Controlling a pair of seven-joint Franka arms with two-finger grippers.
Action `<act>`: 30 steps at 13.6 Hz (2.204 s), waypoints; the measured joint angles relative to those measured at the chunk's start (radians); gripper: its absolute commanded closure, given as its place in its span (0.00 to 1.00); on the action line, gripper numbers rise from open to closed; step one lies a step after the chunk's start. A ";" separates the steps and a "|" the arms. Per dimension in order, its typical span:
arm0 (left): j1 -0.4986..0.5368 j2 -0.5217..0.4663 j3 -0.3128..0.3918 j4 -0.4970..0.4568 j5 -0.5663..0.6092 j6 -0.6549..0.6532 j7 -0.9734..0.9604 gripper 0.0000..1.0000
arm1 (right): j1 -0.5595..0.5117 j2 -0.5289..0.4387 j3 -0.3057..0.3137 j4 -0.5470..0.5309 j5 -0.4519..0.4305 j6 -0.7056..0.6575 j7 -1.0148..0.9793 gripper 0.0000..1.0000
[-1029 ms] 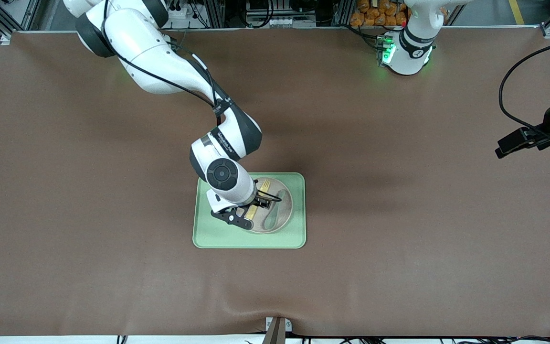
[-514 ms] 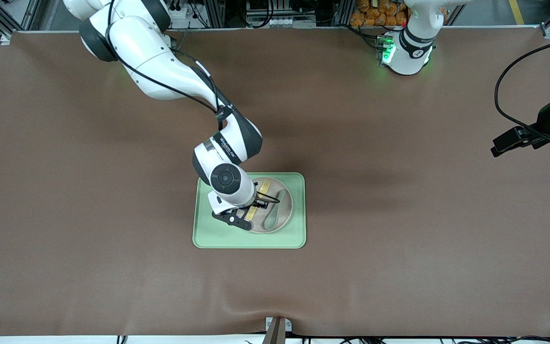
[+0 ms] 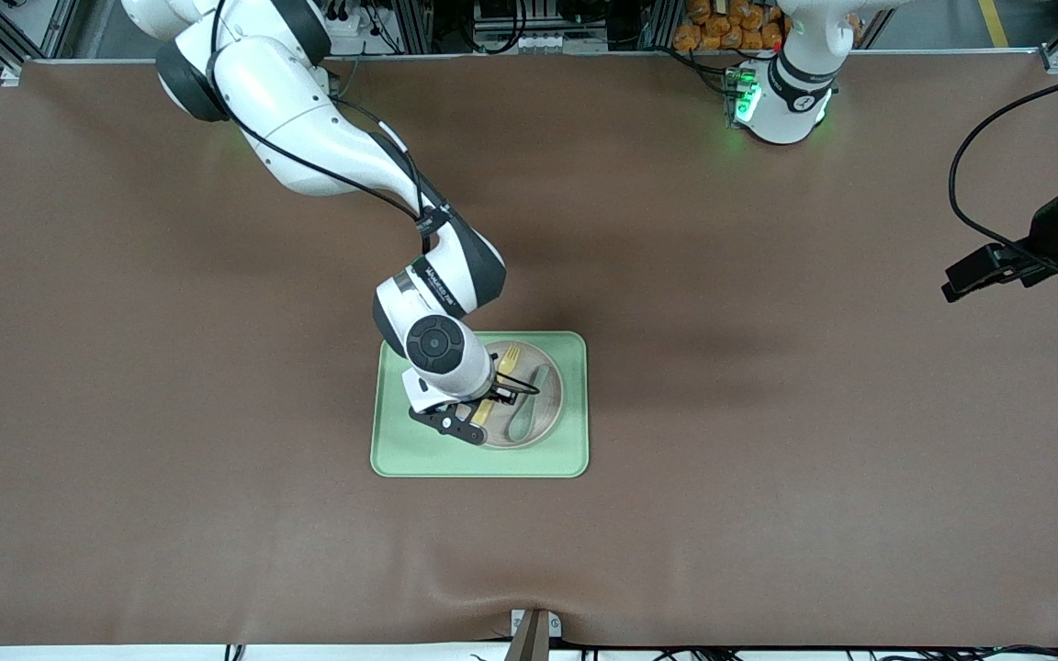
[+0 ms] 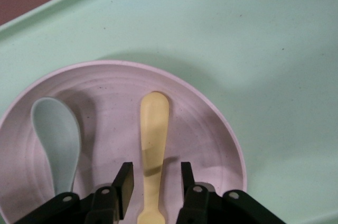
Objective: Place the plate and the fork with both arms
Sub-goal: 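Lower the right gripper over the yellow fork and grasp its handle, then lift the yellow fork off the plate and set it on the tray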
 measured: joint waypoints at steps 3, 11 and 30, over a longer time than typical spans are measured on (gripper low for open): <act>0.000 -0.008 0.000 -0.008 0.000 0.000 0.000 0.00 | 0.003 0.010 0.000 0.000 0.000 0.013 0.002 0.61; 0.000 -0.009 -0.004 -0.016 0.000 0.005 0.000 0.00 | 0.012 0.017 0.000 0.000 0.000 0.019 0.008 0.90; 0.053 -0.028 -0.003 -0.017 0.000 0.006 0.008 0.00 | -0.106 -0.014 0.000 0.087 0.003 -0.100 -0.262 0.96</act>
